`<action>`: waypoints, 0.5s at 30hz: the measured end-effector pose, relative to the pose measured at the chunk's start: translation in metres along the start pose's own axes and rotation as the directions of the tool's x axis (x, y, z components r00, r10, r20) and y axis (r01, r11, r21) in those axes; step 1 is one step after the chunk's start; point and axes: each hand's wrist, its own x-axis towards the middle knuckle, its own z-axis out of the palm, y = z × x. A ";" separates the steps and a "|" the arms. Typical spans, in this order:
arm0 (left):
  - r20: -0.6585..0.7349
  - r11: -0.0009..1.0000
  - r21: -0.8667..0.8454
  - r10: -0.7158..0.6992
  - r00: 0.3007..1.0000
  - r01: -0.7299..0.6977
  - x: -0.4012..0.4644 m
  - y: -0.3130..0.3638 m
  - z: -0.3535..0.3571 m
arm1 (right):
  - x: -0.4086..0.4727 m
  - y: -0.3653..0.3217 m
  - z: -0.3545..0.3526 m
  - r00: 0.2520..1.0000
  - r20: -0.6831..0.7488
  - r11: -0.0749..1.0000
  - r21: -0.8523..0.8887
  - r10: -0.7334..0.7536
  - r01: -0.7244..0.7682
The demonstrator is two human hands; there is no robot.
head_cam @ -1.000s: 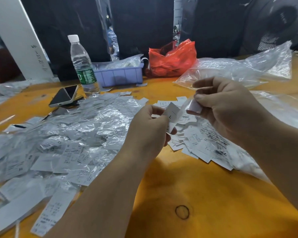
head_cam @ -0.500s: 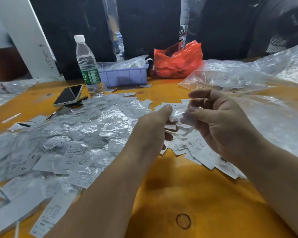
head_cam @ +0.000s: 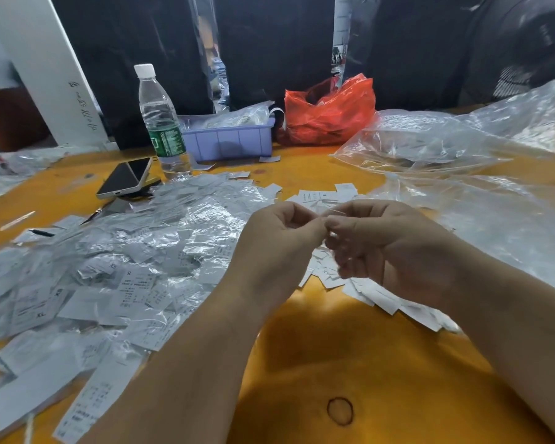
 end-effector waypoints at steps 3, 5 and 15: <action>0.004 0.998 -0.046 -0.038 0.999 0.038 0.002 0.000 -0.002 | -0.001 -0.002 -0.001 0.997 -0.080 1.000 -0.006 -0.015 0.015; 0.000 0.996 -0.069 -0.054 0.999 0.054 0.002 0.000 -0.002 | 0.000 -0.002 -0.002 0.989 -0.146 1.000 0.006 -0.008 0.009; 0.101 0.990 -0.081 -0.108 0.989 0.117 0.000 0.002 0.002 | 0.002 0.000 -0.001 0.982 -0.183 0.998 0.042 -0.044 0.053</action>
